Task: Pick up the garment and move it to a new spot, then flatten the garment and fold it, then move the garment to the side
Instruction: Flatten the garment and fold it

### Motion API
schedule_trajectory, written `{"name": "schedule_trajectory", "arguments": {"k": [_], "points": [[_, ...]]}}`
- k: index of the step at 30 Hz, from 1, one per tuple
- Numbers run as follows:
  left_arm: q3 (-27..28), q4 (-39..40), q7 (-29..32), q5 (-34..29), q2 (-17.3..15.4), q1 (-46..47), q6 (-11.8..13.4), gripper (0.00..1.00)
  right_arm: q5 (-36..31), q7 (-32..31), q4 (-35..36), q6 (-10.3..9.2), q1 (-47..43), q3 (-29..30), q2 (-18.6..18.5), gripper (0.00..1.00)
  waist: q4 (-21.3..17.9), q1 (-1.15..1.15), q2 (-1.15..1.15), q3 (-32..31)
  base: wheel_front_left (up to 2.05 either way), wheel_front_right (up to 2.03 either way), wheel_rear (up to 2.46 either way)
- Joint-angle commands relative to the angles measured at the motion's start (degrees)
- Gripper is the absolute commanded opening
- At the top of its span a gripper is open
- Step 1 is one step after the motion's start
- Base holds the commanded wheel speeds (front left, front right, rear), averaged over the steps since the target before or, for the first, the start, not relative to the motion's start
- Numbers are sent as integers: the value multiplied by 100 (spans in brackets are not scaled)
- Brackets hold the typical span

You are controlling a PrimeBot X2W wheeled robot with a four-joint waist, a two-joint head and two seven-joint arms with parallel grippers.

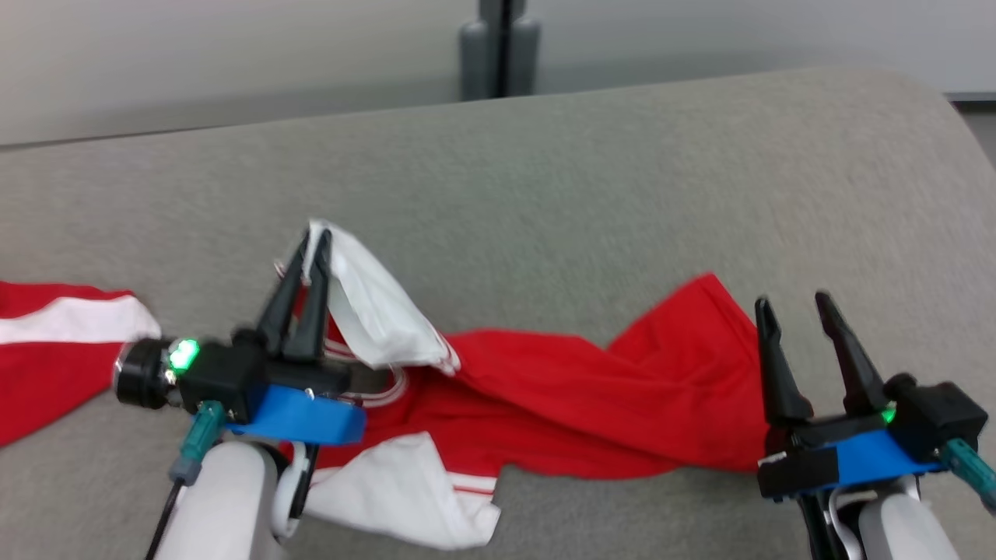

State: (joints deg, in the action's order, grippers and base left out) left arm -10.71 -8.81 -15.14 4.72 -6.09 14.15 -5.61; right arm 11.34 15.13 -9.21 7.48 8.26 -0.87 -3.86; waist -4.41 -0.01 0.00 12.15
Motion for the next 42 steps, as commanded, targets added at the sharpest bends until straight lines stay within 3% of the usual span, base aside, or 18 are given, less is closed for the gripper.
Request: {"name": "schedule_trajectory", "arguments": {"k": [1, 13, 19, 28, 40, 41, 42], "points": [[50, -97, -1, -43, -92, 282, -22, 0, 20, 2, 30, 2, 95, 33, -10, 100, -149, 1, 0, 63, 0, 0, 0], [255, -1522, 0, -48, -830, 2231, -148, 0, 126, 2, 29, 3, 494, 195, 23, 100, -1038, 1, 0, 908, 0, 0, 0], [372, -2314, -1, -6, -1025, 2884, -116, 0, 175, 2, -24, 2, 684, 165, 51, 100, -1315, 1, 0, 1142, 0, 0, 0], [413, -3317, 0, -74, -1289, 3755, -107, 0, 162, 2, -83, 3, 851, 98, 66, 100, -1578, 1, 0, 1345, 0, 0, 0], [535, -4006, -1, -83, -1475, 4654, 110, 0, 148, 2, -92, 2, 967, 28, 82, 100, -1755, 1, 0, 1611, 0, 0, 0], [539, -4030, -1, -86, -1489, 4674, 126, 12, 154, 2, -104, 2, 971, 17, 85, 100, -1756, 1, 0, 1618, 0, 0, 0], [525, -4027, -1, -106, -1492, 4666, 145, 99, 167, 2, -116, 2, 977, 4, 89, 100, -1753, 1, 0, 1620, 0, 0, 0]]}}
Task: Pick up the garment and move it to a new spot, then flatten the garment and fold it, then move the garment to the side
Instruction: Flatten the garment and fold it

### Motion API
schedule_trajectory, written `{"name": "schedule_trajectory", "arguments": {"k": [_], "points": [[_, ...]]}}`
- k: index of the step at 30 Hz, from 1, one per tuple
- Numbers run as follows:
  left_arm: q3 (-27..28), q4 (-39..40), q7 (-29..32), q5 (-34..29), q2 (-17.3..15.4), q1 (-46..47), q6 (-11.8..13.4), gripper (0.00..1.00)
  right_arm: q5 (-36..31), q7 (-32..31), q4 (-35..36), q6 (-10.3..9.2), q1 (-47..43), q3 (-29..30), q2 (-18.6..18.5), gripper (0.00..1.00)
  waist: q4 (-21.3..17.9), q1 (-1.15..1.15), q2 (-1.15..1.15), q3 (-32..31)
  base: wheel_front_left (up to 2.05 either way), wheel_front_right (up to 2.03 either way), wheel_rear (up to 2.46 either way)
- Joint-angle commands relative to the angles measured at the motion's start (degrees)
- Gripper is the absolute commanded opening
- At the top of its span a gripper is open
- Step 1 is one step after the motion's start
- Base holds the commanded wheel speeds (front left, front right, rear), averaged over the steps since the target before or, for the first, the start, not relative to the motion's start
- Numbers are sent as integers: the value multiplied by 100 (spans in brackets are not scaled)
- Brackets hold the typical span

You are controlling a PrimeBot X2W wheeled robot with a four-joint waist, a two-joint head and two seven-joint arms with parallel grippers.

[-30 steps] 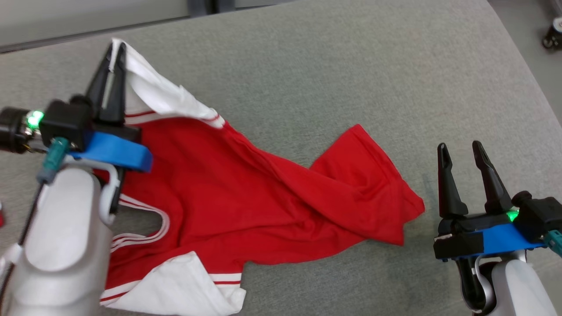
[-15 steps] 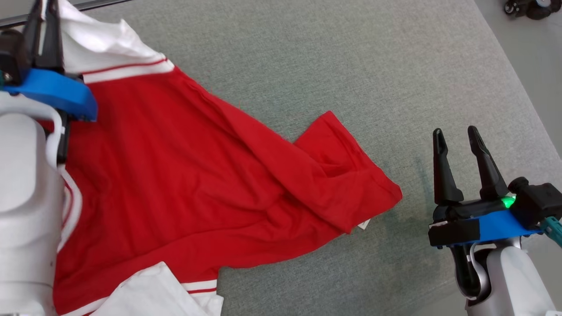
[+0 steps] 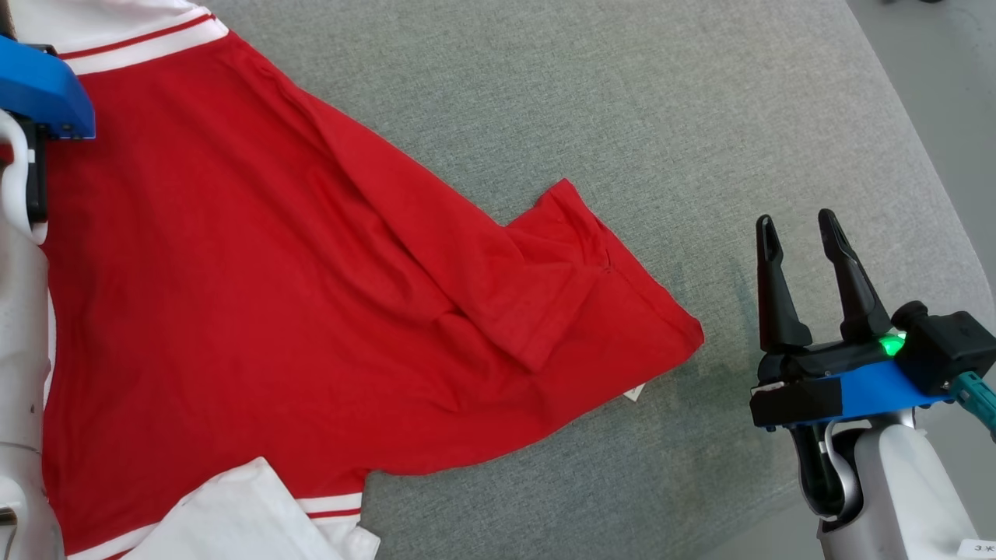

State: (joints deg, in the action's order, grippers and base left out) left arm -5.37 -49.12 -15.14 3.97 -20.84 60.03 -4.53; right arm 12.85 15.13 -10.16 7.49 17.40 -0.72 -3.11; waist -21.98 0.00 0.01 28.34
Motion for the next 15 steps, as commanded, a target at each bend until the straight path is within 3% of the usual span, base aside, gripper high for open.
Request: {"name": "schedule_trajectory", "arguments": {"k": [1, 6, 15], "points": [[-16, 41, -1, -45, -3, 49, 50, 100, 29, 2, -30, 1, 66, -19, 18, 100, 16, 0, -1, -4, 0, 0, 0], [-12, 321, -1, -24, 22, -225, 57, 100, 33, 2, -59, 1, 33, -17, 18, 100, 104, 0, -1, -104, 0, 0, 0], [179, 1798, 0, 107, 270, -1444, 82, 100, -21, 2, -72, 1, -114, 80, 20, 100, 592, 0, -1, -532, 0, 0, 0]]}}
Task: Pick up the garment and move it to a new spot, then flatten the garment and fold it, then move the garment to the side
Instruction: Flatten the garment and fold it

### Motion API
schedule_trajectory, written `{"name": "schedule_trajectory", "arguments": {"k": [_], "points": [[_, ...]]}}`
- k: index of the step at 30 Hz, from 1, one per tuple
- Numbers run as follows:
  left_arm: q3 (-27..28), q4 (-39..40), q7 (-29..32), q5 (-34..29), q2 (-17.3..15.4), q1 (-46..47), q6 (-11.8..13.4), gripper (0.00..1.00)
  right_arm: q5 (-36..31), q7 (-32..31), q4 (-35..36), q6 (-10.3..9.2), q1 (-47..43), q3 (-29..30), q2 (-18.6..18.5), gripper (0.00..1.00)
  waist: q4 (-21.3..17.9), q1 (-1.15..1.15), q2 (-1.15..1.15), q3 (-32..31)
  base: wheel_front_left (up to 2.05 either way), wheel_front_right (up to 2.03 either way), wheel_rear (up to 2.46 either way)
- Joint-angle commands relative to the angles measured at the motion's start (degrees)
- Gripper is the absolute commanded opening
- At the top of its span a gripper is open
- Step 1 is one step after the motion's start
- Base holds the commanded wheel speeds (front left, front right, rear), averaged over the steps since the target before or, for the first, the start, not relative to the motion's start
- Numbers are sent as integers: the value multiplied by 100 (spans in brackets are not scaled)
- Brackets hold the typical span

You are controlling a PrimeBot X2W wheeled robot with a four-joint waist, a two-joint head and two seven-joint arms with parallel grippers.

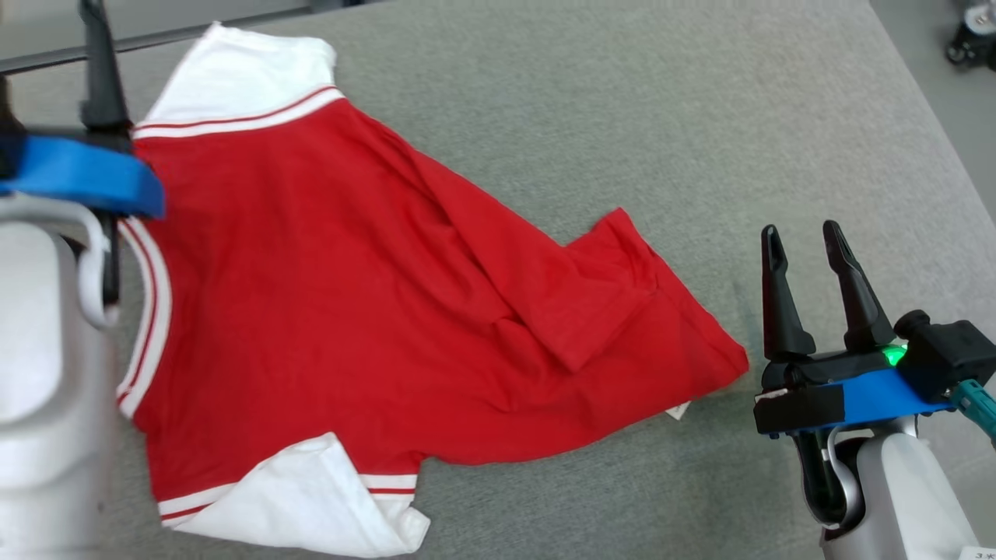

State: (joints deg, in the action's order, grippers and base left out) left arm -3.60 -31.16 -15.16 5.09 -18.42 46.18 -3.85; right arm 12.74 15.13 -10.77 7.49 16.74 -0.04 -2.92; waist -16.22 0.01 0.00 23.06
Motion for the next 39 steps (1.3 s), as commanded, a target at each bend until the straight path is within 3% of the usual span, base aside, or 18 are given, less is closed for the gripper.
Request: {"name": "schedule_trajectory", "arguments": {"k": [1, 17, 27, 39], "points": [[5, 158, 0, -18, 62, -231, 8, 100, -23, 2, -10, 1, -75, 10, -1, 100, 79, -1, 0, -59, 0, 0, 0], [515, 2182, 0, -22, 798, -2876, 161, 100, -178, 2, -65, 2, -587, 81, -49, 100, 995, -1, 0, -935, 0, 0, 0], [729, 2384, 0, -119, 1233, -3877, 117, 100, -230, 2, -162, 2, -840, 102, -100, 100, 1480, -1, 0, -1384, 0, 0, 0], [552, 2437, 1, -190, 1474, -4813, 21, 100, -287, 2, -229, 2, -1195, 7, -63, 100, 1644, -1, 0, -1851, 0, 0, 0]]}}
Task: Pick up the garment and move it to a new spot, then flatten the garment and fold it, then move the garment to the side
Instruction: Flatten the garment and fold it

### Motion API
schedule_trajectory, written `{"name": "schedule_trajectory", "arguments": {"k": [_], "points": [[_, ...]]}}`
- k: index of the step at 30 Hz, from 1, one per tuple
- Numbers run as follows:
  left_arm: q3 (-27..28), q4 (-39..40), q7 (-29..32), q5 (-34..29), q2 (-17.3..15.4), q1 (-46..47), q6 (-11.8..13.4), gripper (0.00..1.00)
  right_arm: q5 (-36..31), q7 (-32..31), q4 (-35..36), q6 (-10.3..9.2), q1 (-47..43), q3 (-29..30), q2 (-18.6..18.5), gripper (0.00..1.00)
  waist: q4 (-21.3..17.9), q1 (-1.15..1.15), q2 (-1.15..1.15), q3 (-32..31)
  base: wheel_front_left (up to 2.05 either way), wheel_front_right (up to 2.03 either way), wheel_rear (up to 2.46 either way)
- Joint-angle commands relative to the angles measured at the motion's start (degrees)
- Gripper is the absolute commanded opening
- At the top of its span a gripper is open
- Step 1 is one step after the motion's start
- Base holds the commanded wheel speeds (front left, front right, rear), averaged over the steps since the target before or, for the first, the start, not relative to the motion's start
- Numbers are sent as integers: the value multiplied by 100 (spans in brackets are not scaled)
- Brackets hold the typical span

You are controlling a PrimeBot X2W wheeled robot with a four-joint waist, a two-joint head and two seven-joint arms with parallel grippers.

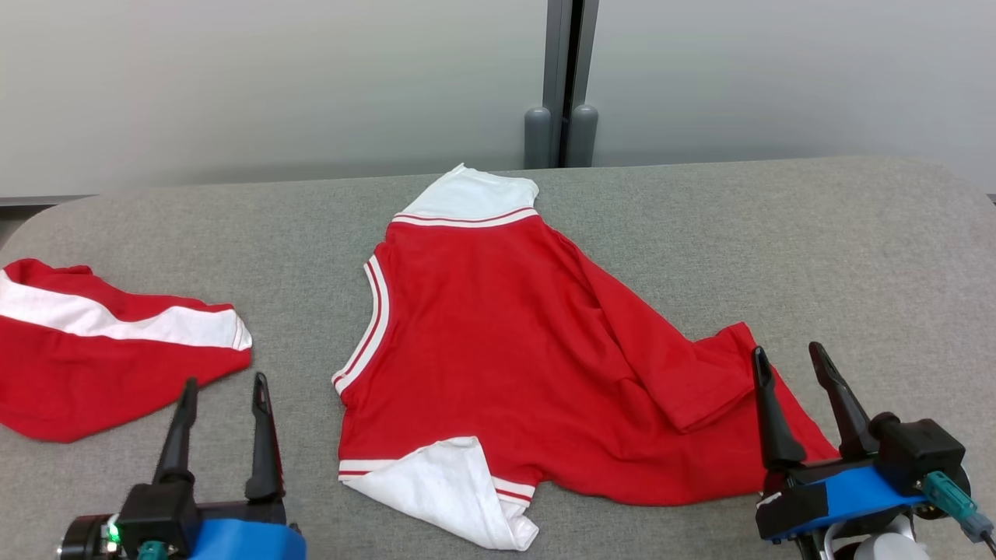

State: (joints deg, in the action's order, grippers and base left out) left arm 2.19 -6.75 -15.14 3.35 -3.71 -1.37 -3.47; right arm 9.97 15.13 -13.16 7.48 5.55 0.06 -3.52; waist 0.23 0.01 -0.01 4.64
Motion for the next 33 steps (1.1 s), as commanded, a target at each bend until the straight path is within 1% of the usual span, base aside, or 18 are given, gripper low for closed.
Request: {"name": "schedule_trajectory", "arguments": {"k": [1, 7, 11, 14, 20, 29, 33], "points": [[-58, -32, -1, -17, 18, -94, -25, 100, -11, 2, 12, 2, -98, -9, -7, 100, 4, -1, 1, -20, 0, 0, 0], [-214, -179, -1, -41, 53, -154, -67, 100, -10, 2, 8, 3, -166, -16, -41, 100, 16, -1, 1, -37, 0, 0, 0], [-315, -269, -1, -92, 60, -29, -117, 100, 1, 2, -26, 3, -140, -45, -40, 100, -27, -1, 1, -10, 0, 0, 0], [-484, -403, -1, -148, 58, 124, -209, 100, 17, 2, -60, 2, -89, -92, -41, 100, -89, -1, 1, 25, 0, 0, 0], [-1098, -978, -1, -227, -40, 487, -366, 100, 63, 2, -122, 2, 22, -190, -72, 100, -280, -1, 1, 146, 0, 0, 0], [-2034, -1964, 0, -114, -233, 929, -413, 100, 140, 1, -134, 2, 142, -196, -89, 100, -590, -1, 1, 417, 0, 0, 0], [-2258, -2281, 0, 33, -322, 1084, -401, 100, 138, 2, -102, 3, 214, -205, -74, 100, -700, -1, 1, 546, 0, 0, 0]]}}
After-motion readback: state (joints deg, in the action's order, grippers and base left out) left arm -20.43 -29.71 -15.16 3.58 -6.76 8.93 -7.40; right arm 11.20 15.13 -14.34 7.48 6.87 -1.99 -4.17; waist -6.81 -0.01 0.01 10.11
